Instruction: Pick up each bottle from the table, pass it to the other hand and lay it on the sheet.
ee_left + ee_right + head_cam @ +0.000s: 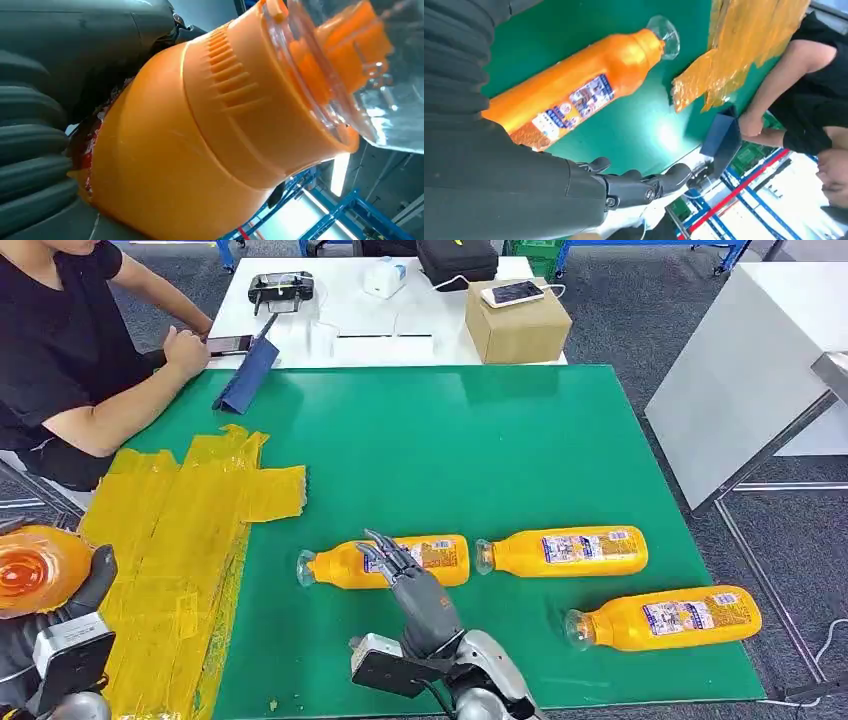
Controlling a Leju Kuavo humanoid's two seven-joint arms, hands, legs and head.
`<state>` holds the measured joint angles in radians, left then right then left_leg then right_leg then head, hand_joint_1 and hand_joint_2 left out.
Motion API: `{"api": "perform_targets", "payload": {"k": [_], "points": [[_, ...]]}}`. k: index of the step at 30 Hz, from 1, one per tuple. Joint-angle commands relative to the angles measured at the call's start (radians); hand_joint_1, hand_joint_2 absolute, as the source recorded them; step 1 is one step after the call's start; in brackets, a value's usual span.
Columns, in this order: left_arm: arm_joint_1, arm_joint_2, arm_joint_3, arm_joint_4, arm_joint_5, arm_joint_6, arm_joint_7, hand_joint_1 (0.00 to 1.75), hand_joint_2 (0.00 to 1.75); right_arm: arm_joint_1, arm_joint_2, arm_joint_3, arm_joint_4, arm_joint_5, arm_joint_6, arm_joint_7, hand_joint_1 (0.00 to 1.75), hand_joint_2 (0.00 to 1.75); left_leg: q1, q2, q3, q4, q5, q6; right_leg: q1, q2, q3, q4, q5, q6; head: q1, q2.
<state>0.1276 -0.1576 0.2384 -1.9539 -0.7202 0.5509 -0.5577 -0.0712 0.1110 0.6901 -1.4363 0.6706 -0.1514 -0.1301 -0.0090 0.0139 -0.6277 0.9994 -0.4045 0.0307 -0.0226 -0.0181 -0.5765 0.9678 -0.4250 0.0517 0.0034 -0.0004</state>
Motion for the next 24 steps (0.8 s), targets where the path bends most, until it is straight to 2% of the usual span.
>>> {"api": "perform_targets", "payload": {"k": [1, 8, 9, 10, 11, 13, 15, 16, 17, 18, 20, 21, 23, 24], "points": [[-0.018, -0.005, 0.018, 0.021, -0.005, 0.008, 0.001, 1.75, 1.75, -0.023, -0.045, -0.018, -0.010, 0.001, 0.004, 0.006, 0.00, 1.75, 0.001, -0.001, 0.002, 0.000, -0.001, -0.002, 0.001, 0.000, 0.006, -0.001, -0.001, -0.002, 0.000, 0.000], [-0.018, -0.005, 0.018, 0.021, -0.005, 0.008, 0.001, 1.75, 1.75, -0.023, -0.045, -0.018, -0.010, 0.001, 0.004, 0.006, 0.00, 1.75, 0.001, -0.001, 0.002, 0.000, 0.000, -0.002, 0.001, 0.000, 0.005, 0.000, 0.000, -0.002, 0.000, 0.000], [-0.014, 0.007, -0.002, 0.033, -0.084, 0.061, 0.025, 1.75, 1.75, -0.036, -0.053, -0.009, -0.003, -0.002, 0.008, 0.012, 0.00, 1.75, 0.003, -0.001, 0.005, 0.002, -0.003, -0.004, 0.003, 0.002, 0.009, 0.000, -0.002, -0.004, 0.000, 0.000], [-0.012, 0.012, -0.012, 0.050, -0.159, 0.076, 0.056, 1.75, 1.75, -0.046, -0.059, -0.007, 0.005, -0.006, 0.013, 0.021, 0.00, 1.75, 0.002, -0.001, 0.002, 0.000, 0.000, -0.002, 0.002, 0.001, 0.006, 0.000, 0.000, -0.002, 0.000, 0.000], [-0.018, 0.016, -0.034, 0.074, -0.258, 0.101, 0.103, 1.75, 1.75, -0.057, -0.065, -0.006, 0.015, -0.007, 0.015, 0.026, 0.00, 1.75, 0.002, -0.001, 0.003, 0.000, -0.001, -0.002, 0.002, 0.001, 0.007, 0.000, -0.001, -0.003, 0.000, 0.000], [-0.032, 0.063, -0.098, 0.153, -0.444, 0.075, 0.235, 1.75, 1.75, -0.079, -0.073, -0.012, 0.042, -0.010, 0.022, 0.037, 0.00, 1.75, 0.002, -0.002, 0.004, 0.000, 0.000, -0.002, 0.002, 0.000, 0.008, -0.001, -0.001, -0.003, 0.000, 0.000], [-0.079, 0.143, -0.173, 0.323, -0.784, -0.077, 0.491, 1.75, 1.75, -0.118, -0.073, -0.024, 0.090, -0.014, 0.038, 0.060, 0.00, 1.75, 0.002, -0.003, 0.004, -0.002, 0.000, -0.003, 0.001, -0.001, 0.007, -0.002, 0.000, -0.003, 0.000, 0.000], [-0.109, 0.185, -0.215, 0.406, -0.848, -0.167, 0.557, 1.75, 1.75, -0.142, -0.071, -0.024, 0.114, -0.015, 0.051, 0.076, 0.00, 1.75, 0.001, -0.006, 0.006, -0.003, 0.001, -0.002, 0.001, -0.004, 0.004, -0.002, -0.001, -0.003, 0.000, 0.000], [-0.161, 0.246, -0.290, 0.526, -0.851, -0.205, 0.619, 1.75, 1.75, -0.185, -0.064, -0.027, 0.155, -0.030, 0.071, 0.086, 0.00, 1.75, 0.001, -0.006, 0.005, -0.003, 0.002, -0.003, 0.001, -0.004, 0.000, -0.002, 0.000, -0.004, 0.000, 0.000], [-0.193, 0.279, -0.348, 0.607, -0.851, -0.193, 0.658, 1.75, 1.75, -0.217, -0.059, -0.027, 0.189, -0.033, 0.077, 0.090, 0.00, 1.75, 0.001, -0.006, 0.005, -0.004, 0.003, -0.003, 0.000, -0.004, -0.001, -0.003, 0.000, -0.003, 0.000, 0.000], [-0.238, 0.273, -0.388, 0.727, -0.851, -0.209, 0.661, 1.75, 1.75, -0.271, -0.043, -0.037, 0.256, -0.052, 0.098, 0.102, 0.00, 1.75, 0.000, -0.006, 0.004, -0.004, 0.004, -0.003, 0.000, -0.004, -0.002, -0.002, 0.001, -0.003, 0.000, 0.000], [-0.273, 0.279, -0.417, 0.817, -0.802, -0.310, 0.598, 1.75, 1.75, -0.309, -0.031, -0.047, 0.317, -0.079, 0.123, 0.124, 0.00, 1.75, 0.001, -0.005, 0.004, -0.004, 0.004, -0.003, 0.001, -0.003, -0.001, -0.003, 0.002, -0.004, 0.000, 0.000], [-0.327, 0.298, -0.439, 0.939, -0.767, -0.255, 0.589, 1.75, 1.75, -0.366, -0.014, -0.062, 0.428, -0.105, 0.118, 0.088, 0.00, 1.75, 0.001, -0.003, 0.004, -0.005, 0.005, -0.004, 0.001, -0.001, 0.000, -0.003, 0.006, -0.005, -0.001, 0.000], [-0.328, 0.301, -0.437, 0.940, -0.767, -0.255, 0.589, 1.75, 1.75, -0.366, -0.014, -0.062, 0.429, -0.105, 0.118, 0.088, 0.00, 1.75, 0.000, -0.002, 0.003, -0.004, 0.007, -0.005, 0.000, -0.001, 0.005, -0.003, 0.006, -0.003, 0.000, 0.000]]}}
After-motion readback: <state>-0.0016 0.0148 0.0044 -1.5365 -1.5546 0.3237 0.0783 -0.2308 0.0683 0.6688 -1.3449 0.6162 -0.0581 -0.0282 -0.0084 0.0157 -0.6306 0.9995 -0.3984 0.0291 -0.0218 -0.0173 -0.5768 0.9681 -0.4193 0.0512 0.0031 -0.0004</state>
